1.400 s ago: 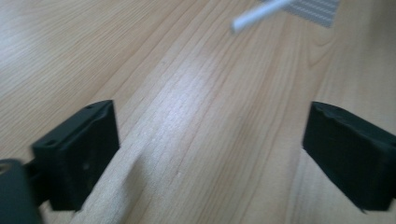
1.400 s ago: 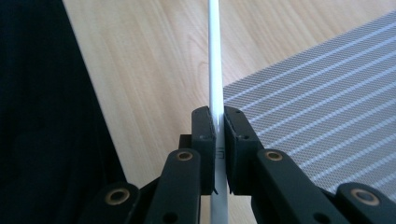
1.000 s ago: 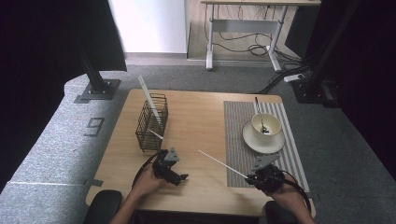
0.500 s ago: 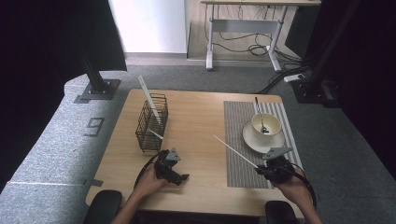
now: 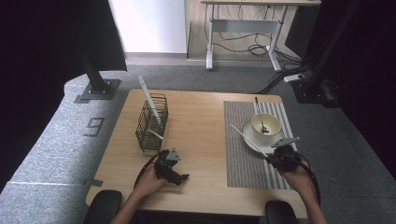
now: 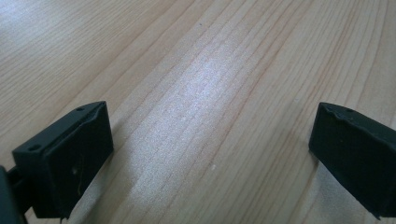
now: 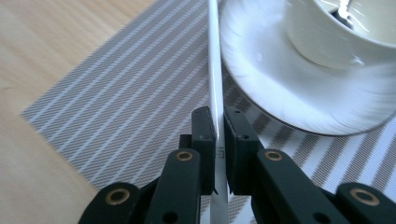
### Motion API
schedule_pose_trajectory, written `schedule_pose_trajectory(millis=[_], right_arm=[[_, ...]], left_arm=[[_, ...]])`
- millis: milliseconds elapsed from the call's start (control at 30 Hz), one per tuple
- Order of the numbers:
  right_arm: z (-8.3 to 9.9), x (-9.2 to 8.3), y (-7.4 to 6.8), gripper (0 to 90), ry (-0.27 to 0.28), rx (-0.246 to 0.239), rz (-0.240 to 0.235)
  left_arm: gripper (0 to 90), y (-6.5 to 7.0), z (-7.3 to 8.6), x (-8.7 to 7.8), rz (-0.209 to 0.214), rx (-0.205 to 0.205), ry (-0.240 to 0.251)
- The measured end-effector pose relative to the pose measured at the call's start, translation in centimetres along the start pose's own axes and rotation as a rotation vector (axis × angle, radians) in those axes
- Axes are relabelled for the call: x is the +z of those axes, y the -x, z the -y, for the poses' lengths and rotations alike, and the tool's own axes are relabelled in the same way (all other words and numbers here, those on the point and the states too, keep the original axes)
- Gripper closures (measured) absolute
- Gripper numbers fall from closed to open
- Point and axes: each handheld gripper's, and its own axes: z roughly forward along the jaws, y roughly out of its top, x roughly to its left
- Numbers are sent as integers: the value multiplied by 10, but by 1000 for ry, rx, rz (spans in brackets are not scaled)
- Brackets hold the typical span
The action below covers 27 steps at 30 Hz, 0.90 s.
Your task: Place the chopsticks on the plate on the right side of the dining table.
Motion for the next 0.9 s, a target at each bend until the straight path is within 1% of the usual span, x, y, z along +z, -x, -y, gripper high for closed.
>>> schedule_pose_trajectory(millis=[233,367,600,900], right_arm=[[5,11,19,830,-32,38,47],[7,18,25,830,-53,48,51],[9,26,33,828,-68,63,48],[9,34,40,825,-82,58,56]], left_arm=[[0,0,0,0,1,2,0],[0,0,0,0,1,1,0],[0,0,0,0,1,2,0],[0,0,0,0,1,2,0]])
